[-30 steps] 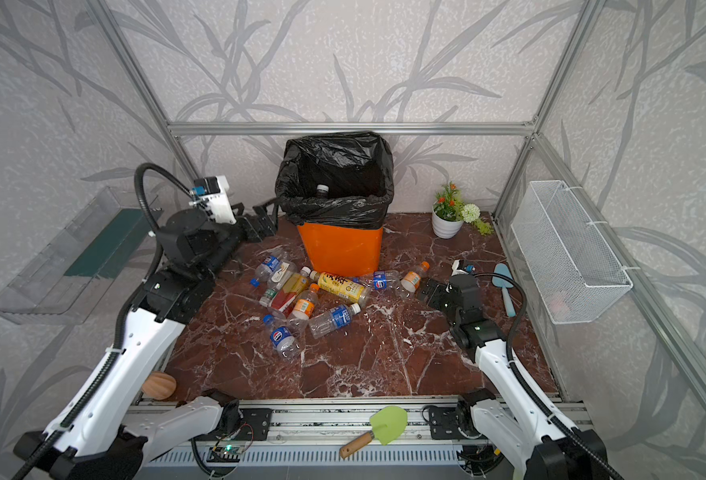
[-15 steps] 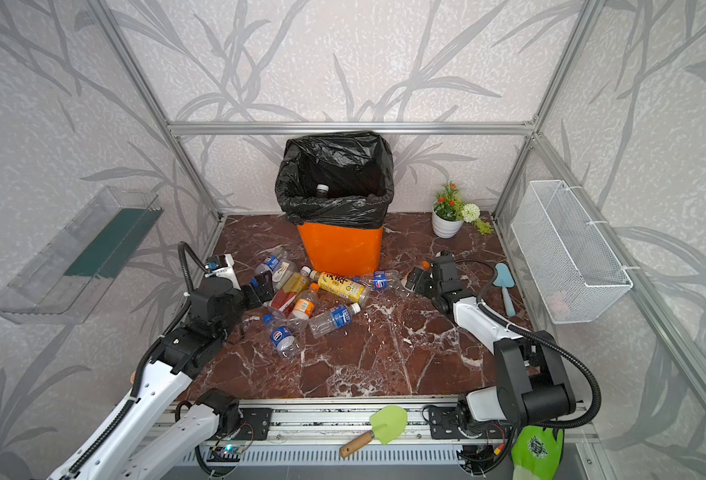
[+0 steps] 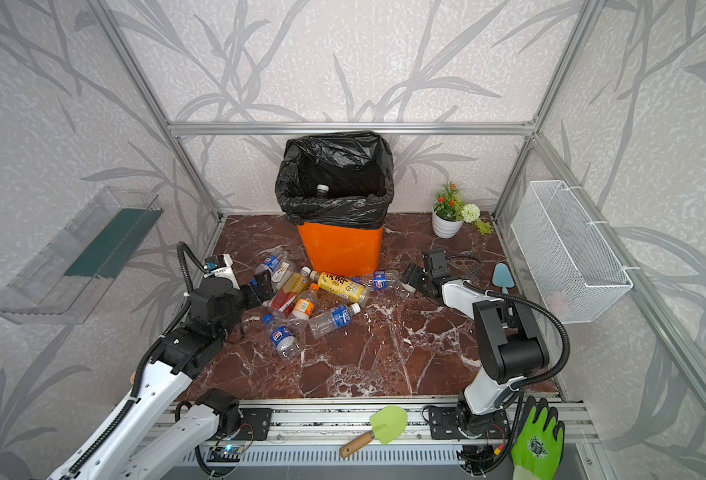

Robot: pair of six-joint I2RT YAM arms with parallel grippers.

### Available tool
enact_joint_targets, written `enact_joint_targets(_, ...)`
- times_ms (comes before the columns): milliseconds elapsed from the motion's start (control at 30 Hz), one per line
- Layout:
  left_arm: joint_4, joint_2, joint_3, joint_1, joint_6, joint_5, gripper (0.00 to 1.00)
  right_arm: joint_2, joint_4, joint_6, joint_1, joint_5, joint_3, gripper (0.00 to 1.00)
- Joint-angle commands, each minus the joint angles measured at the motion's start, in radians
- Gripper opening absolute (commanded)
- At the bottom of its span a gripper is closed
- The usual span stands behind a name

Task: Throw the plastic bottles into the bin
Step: 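Grasp the clear orange-capped bottle with the right gripper, then lift the orange-capped bottle over the bin and open the right gripper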

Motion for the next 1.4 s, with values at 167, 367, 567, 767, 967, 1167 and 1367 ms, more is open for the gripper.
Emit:
enact_joint_targets(167, 0.010, 0.018, 0.027, 0.008, 0.022, 0.009, 0.99, 0.075, 0.018, 0.021, -0.005, -0.009, 0.040, 0.76)
enact_joint_targets(367, 0.009, 0.023, 0.030, 0.012, 0.023, 0.005, 0.99, 0.081, 0.032, 0.024, -0.010, -0.038, 0.046, 0.63)
enact_joint_targets(567, 0.003, 0.026, 0.033, 0.013, 0.011, 0.005, 0.99, -0.037, 0.122, 0.018, -0.012, -0.031, -0.027, 0.47)
enact_joint_targets(767, 0.007, 0.038, 0.029, 0.016, -0.013, -0.003, 0.99, -0.325, 0.262, 0.006, -0.019, 0.020, -0.167, 0.45)
enact_joint_targets(967, 0.012, 0.063, 0.020, 0.021, -0.021, -0.004, 0.99, -0.731, 0.318, -0.051, -0.020, 0.141, -0.237, 0.46)
enact_joint_targets(1167, 0.014, 0.091, 0.011, 0.024, -0.027, 0.022, 0.99, -0.821, 0.342, -0.117, -0.021, 0.121, -0.076, 0.48)
enact_joint_targets(1367, -0.004, 0.100, 0.021, 0.024, -0.022, 0.078, 0.99, -0.444, 0.367, -0.078, 0.076, -0.103, 0.369, 0.47)
